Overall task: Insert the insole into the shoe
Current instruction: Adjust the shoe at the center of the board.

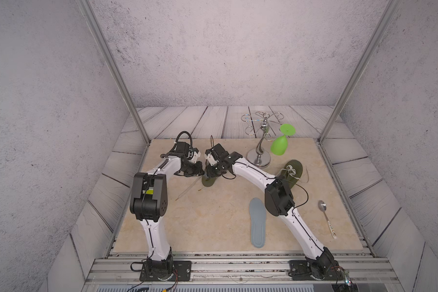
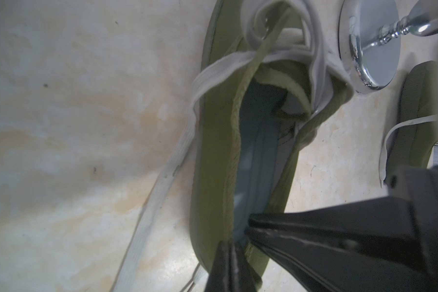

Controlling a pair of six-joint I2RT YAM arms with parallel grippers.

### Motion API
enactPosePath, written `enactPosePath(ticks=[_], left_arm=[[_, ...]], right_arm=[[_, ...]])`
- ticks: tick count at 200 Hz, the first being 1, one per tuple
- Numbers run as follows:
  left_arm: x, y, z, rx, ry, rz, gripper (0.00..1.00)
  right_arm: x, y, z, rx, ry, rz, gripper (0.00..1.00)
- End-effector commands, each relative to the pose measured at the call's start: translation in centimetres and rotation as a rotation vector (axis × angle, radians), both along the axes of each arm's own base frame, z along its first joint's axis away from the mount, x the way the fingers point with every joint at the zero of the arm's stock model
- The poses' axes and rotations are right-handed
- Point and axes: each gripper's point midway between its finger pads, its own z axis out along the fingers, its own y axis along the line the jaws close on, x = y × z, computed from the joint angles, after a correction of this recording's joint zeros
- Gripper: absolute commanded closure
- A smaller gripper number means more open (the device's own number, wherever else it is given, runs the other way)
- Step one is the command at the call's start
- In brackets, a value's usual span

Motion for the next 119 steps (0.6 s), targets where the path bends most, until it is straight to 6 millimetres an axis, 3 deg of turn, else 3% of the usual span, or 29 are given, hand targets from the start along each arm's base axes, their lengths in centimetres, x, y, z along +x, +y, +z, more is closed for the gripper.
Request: enactPosePath(ticks=[1, 36, 54, 71, 98, 119], left_arm=[[-0.4, 0.1, -0.7, -0.009, 0.021, -0.011, 1.00], [-0.5, 0.0, -0.8, -0.025, 0.025, -0.007, 1.00], [-0.7, 0.0, -0.8, -0.030, 0.025, -0.004, 1.00], [-0.9, 0.0, -0.8, -0.028, 0.024, -0.004, 1.00], [-0.7, 1.0, -0.8, 0.015, 0.015, 0.023, 1.00], [-0.5, 2.4, -0.5, 0.060, 0.003, 0.081, 1.00]], right_arm=[[0.3, 0.6, -3.6, -0.008, 0.051, -0.013, 0.91], [0.4, 0.1, -7.4, -0.052, 0.102, -0.069, 0.93], [0.5, 0.0, -7.4, -0.067, 0.097, -0.073, 0.94], [0.5, -0.1, -4.8, -0.057, 0.064, -0.056, 0.94], [0.8, -0.3, 3.7, 0.034, -0.066, -0.056, 0.93], [0.3, -1.4, 8.0, 0.039, -0.122, -0.053, 0.92]])
